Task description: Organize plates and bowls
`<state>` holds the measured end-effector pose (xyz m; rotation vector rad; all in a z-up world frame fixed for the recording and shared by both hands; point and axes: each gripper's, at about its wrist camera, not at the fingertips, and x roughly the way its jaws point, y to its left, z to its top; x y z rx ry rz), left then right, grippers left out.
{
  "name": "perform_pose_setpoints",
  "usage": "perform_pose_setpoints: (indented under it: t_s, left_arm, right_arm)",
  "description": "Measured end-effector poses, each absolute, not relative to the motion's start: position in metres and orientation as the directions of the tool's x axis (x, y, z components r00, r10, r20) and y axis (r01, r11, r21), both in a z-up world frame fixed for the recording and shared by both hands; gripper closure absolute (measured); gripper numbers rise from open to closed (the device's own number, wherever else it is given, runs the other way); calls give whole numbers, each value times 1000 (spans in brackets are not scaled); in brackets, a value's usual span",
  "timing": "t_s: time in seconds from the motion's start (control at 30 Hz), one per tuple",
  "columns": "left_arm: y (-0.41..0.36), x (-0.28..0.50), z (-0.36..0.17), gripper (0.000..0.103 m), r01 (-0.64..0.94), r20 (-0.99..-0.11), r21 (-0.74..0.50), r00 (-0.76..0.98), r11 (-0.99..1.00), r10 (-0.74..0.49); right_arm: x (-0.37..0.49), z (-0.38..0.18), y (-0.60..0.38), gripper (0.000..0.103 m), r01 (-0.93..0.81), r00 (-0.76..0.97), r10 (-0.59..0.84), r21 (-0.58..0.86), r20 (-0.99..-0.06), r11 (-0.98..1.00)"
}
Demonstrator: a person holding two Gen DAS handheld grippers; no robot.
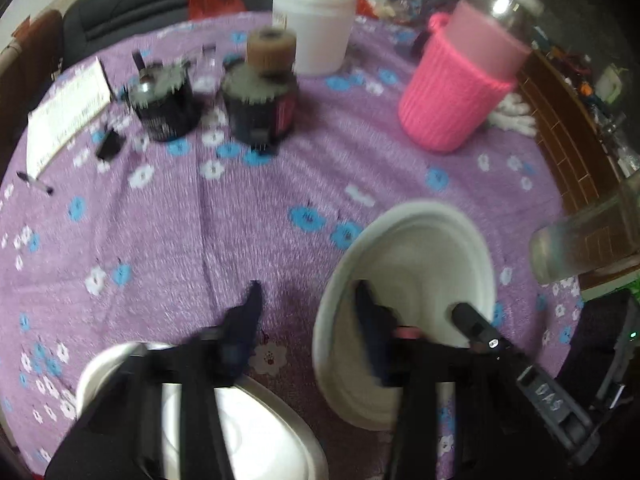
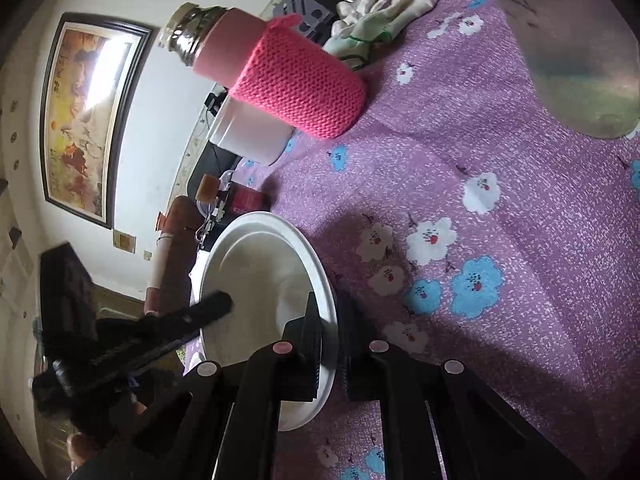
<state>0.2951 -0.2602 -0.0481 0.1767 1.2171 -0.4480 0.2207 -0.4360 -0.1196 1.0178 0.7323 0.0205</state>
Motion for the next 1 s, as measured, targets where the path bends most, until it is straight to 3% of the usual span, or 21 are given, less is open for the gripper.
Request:
perform_pose_setpoints:
  t_s: [0.07, 0.27, 0.67, 1.0]
  left_arm:
    - [-261, 294, -55, 93, 417, -936, -147, 233, 897, -262]
    - [-266, 285, -48, 97, 428, -934, -121, 258, 896, -249]
    - [-242, 243, 2, 97, 416, -890, -126, 354, 901, -288]
    - [-147, 171, 58, 96, 284, -824, -129, 502, 950, -262]
  right_arm:
    - [220, -122, -438, 94, 309, 766, 353, 789, -538, 531]
    - [217, -123, -440, 94, 312, 770, 351, 794, -533, 521]
    - [185, -94, -445, 94, 238, 804, 389, 844, -448, 481]
    - [141, -45, -377, 95, 47, 791, 510, 865, -337, 499]
